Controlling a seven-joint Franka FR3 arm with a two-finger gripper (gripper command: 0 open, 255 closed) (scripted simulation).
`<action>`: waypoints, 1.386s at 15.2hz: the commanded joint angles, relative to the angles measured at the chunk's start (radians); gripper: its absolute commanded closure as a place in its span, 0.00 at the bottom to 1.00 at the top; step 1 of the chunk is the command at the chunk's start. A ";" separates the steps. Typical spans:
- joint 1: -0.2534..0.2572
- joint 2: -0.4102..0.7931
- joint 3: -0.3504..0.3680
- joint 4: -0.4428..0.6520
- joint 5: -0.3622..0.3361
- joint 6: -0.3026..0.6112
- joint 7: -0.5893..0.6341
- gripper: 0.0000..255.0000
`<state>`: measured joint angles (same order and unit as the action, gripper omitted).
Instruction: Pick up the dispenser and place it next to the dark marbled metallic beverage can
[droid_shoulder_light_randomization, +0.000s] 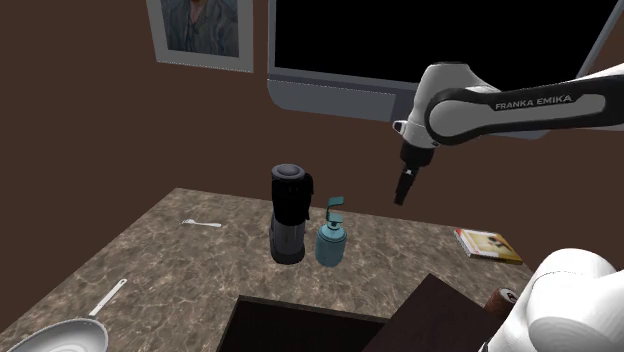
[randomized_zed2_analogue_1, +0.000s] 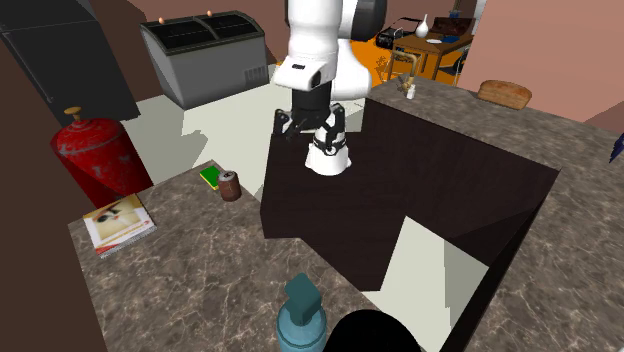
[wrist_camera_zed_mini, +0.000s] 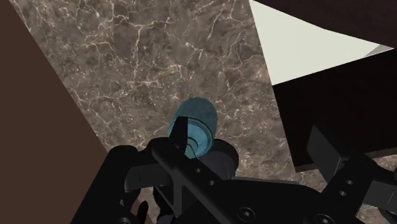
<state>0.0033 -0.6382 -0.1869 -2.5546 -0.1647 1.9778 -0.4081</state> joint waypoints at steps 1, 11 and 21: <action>0.008 0.057 -0.050 -0.004 0.000 0.086 -0.071 0.00; 0.145 0.440 -0.277 0.067 0.215 0.460 -0.494 0.00; 0.143 0.909 -0.259 0.351 0.815 0.535 -1.134 0.00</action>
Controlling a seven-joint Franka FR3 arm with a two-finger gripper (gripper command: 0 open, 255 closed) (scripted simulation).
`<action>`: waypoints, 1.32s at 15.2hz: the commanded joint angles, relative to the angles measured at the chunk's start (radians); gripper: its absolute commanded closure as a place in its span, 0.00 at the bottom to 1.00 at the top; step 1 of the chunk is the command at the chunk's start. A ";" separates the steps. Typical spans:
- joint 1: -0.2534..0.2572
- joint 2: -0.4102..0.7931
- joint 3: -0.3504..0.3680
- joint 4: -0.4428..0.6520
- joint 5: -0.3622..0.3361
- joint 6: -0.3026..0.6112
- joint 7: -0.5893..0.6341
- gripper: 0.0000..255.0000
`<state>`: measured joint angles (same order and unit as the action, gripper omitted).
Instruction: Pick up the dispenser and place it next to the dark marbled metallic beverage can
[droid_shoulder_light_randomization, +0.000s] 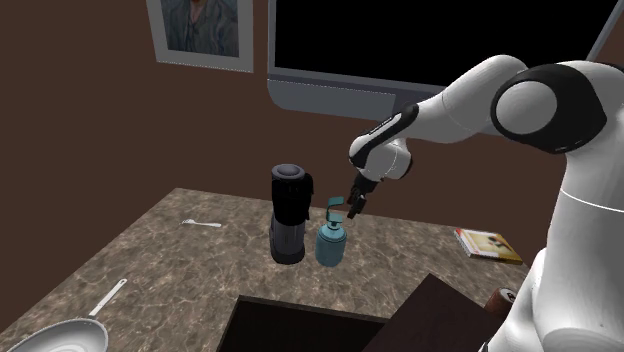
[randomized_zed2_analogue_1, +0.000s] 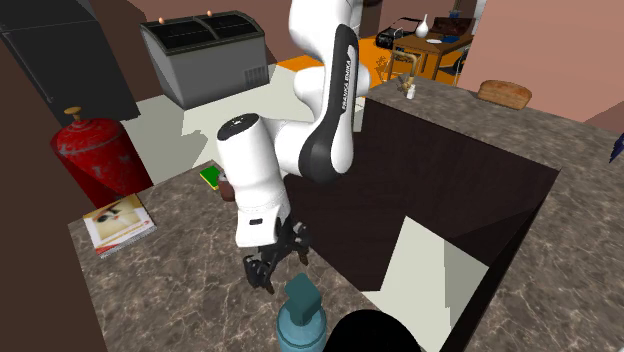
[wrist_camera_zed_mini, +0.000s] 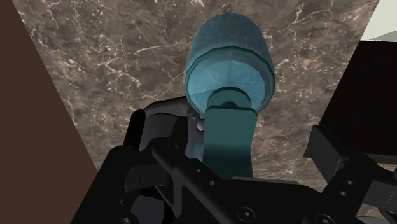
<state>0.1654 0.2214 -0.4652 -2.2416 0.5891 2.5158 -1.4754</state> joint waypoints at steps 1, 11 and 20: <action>-0.025 0.057 0.026 0.045 0.069 -0.004 -0.076 0.00; -0.048 0.153 0.078 0.073 0.164 0.048 -0.138 0.00; -0.048 0.153 0.078 0.073 0.164 0.048 -0.138 1.00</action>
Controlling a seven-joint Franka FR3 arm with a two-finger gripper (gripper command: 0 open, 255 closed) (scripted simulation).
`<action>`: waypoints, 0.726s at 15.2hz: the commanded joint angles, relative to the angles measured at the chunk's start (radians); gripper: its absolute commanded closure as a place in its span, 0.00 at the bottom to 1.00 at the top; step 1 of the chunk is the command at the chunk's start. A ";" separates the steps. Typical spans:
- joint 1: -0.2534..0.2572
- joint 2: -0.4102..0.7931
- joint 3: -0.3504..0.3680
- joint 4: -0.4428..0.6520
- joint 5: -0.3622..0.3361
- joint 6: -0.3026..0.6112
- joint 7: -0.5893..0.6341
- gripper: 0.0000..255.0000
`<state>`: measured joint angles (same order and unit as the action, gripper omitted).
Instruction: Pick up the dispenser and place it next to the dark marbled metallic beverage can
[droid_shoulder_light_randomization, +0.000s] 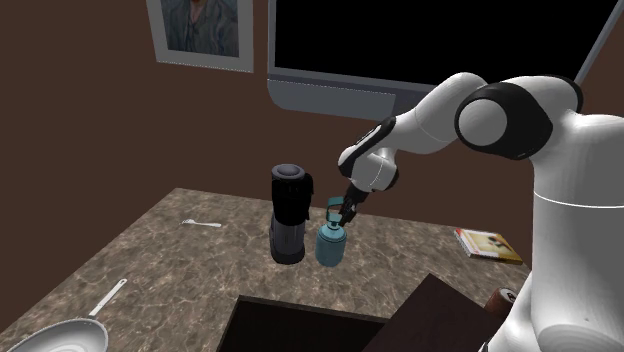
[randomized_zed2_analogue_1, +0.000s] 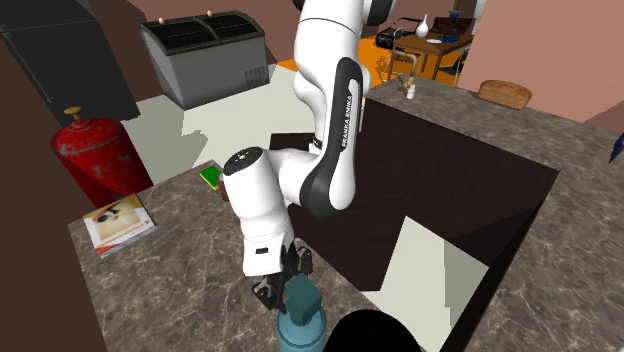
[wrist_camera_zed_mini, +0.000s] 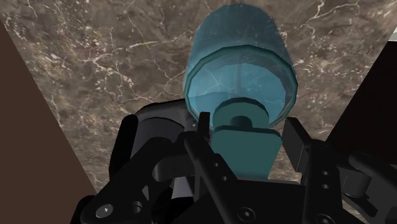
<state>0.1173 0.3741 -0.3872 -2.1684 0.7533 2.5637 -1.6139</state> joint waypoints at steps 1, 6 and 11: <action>0.000 0.000 0.000 0.000 0.000 0.000 0.000 1.00; 0.000 0.000 0.000 0.000 0.000 0.000 0.000 1.00; 0.023 -0.056 -0.032 -0.007 -0.065 -0.037 0.057 1.00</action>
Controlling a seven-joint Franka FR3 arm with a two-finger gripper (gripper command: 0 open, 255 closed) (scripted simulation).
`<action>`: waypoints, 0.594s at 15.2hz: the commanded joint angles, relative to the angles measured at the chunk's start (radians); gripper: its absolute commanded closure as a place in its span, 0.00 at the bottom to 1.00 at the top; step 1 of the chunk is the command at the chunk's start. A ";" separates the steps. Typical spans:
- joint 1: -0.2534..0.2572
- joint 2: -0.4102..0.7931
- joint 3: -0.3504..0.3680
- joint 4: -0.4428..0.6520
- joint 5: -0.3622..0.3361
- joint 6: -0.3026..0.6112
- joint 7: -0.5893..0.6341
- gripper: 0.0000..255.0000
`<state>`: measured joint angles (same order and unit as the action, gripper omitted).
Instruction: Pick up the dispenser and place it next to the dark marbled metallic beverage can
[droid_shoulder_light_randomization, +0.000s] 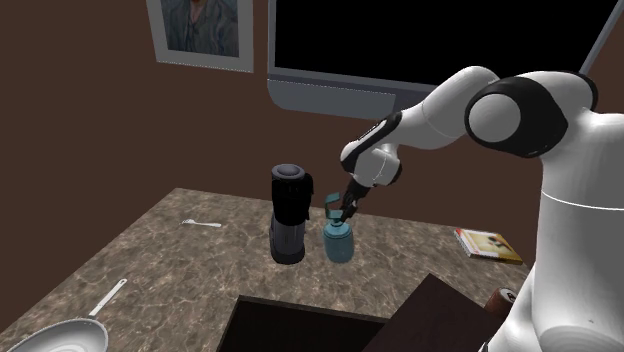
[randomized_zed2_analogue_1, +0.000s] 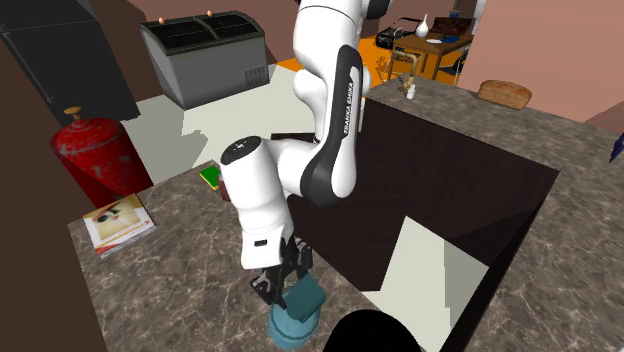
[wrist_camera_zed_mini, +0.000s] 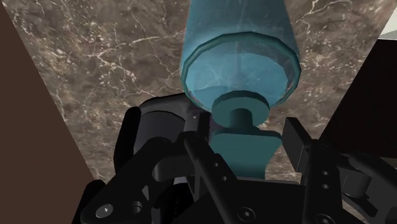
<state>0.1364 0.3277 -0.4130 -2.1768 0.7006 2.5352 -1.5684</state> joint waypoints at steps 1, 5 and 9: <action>0.008 -0.021 -0.012 0.001 -0.026 -0.016 0.022 1.00; 0.023 -0.064 -0.033 0.001 -0.078 -0.047 0.067 1.00; 0.035 -0.105 -0.052 0.006 -0.128 -0.080 0.111 1.00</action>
<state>0.1689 0.2319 -0.4604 -2.1740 0.5846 2.4635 -1.4683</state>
